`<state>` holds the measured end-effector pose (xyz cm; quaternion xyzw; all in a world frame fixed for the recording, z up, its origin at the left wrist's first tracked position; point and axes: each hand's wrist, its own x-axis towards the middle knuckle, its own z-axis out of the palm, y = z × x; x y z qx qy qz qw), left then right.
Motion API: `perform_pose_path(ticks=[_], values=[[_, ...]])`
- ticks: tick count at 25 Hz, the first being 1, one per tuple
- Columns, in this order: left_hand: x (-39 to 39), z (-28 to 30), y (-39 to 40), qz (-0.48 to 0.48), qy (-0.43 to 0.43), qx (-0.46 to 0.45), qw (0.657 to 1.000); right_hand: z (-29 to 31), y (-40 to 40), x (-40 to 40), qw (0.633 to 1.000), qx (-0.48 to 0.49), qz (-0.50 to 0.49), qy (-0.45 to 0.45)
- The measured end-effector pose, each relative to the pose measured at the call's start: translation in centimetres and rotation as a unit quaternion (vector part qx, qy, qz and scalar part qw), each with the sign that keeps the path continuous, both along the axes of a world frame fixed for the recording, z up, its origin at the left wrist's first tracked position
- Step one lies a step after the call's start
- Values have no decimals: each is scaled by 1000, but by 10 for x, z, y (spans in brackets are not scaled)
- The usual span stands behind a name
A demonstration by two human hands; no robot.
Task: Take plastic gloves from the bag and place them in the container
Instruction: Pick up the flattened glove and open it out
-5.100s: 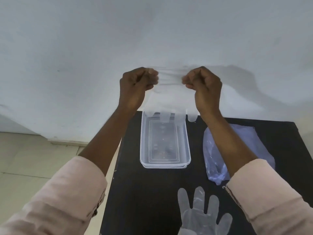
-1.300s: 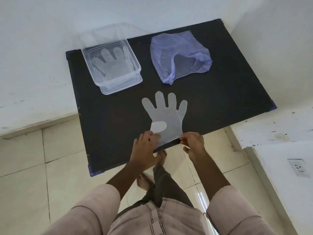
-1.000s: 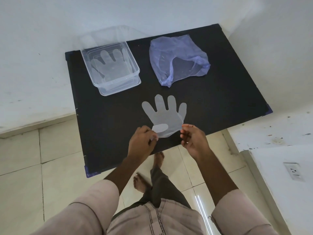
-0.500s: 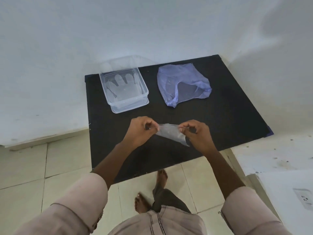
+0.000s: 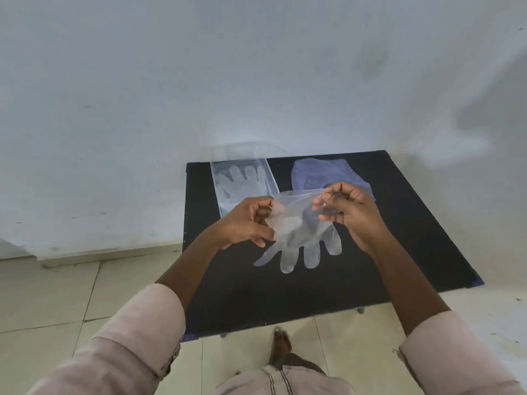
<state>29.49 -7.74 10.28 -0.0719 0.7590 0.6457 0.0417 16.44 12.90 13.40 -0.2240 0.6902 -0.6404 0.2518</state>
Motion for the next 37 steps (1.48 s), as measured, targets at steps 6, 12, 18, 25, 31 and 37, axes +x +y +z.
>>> perform_pose_path(ticks=[6, 12, 18, 25, 31, 37], values=[[12, 7, 1, -6, 49, -104, 993, 15, -6, 0, 999, 6, 12, 37], [13, 7, 4, 36, 106, -87, 990, 19, -3, 0, 999, 21, -2, 39], [11, 5, 4, 20, 89, -156, 984, 21, 0, 1, 999, 21, -9, 38], [10, -7, -5, -35, -9, -394, 919, 25, 4, 0, 998, 23, -23, 47], [13, -10, -15, -36, -100, -481, 870, 27, 5, 2, 998, 27, -27, 53], [6, -5, 10, 54, 103, -293, 949, 28, 2, 4, 998, 33, -26, 56]])
